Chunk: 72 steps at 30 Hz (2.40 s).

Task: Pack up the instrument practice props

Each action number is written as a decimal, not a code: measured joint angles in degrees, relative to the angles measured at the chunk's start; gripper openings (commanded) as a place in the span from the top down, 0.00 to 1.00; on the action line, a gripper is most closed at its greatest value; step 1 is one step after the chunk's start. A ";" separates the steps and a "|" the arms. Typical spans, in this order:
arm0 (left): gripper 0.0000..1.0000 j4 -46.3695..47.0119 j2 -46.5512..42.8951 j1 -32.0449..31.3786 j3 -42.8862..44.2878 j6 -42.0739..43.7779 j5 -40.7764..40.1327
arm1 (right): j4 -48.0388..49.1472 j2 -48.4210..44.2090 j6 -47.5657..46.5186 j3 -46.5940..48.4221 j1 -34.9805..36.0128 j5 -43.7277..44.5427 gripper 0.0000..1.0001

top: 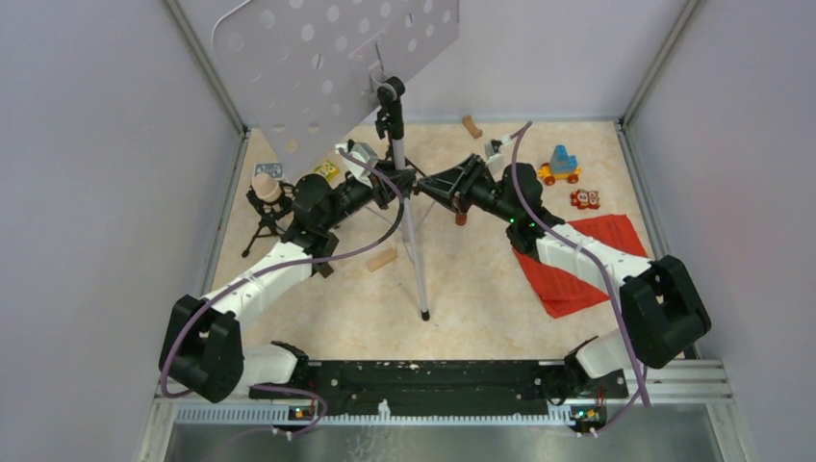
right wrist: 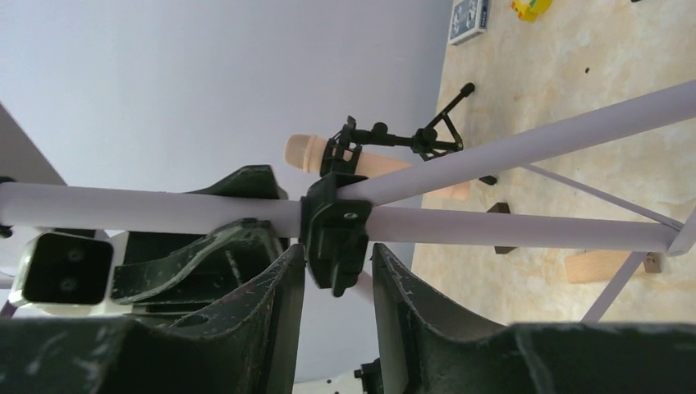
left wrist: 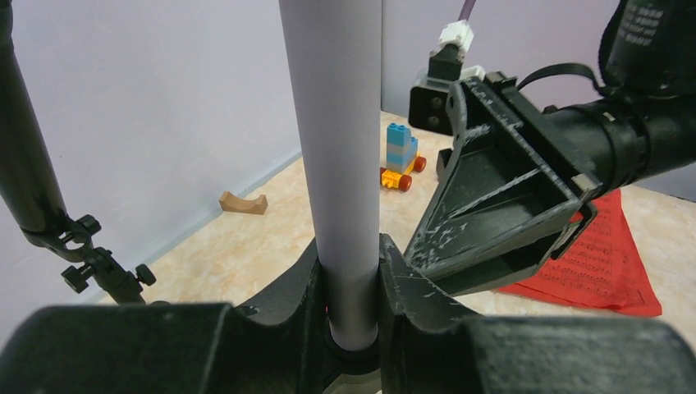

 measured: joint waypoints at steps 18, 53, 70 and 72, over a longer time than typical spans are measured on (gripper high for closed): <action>1.00 -0.15 0.00 0.66 0.00 0.07 0.07 | 2.73 5.51 -3.15 2.73 -0.33 -5.35 1.00; 1.00 -0.92 0.20 2.32 0.48 0.26 0.68 | -6.16 -0.13 -113.00 5.64 15.04 10.58 1.00; 1.00 -1.44 0.79 2.36 1.25 0.31 1.92 | -14.34 1.40 -159.32 6.97 26.21 34.16 1.00; 1.00 -1.42 0.81 2.36 1.27 0.33 1.99 | -14.16 1.46 -160.30 6.91 26.69 35.23 0.93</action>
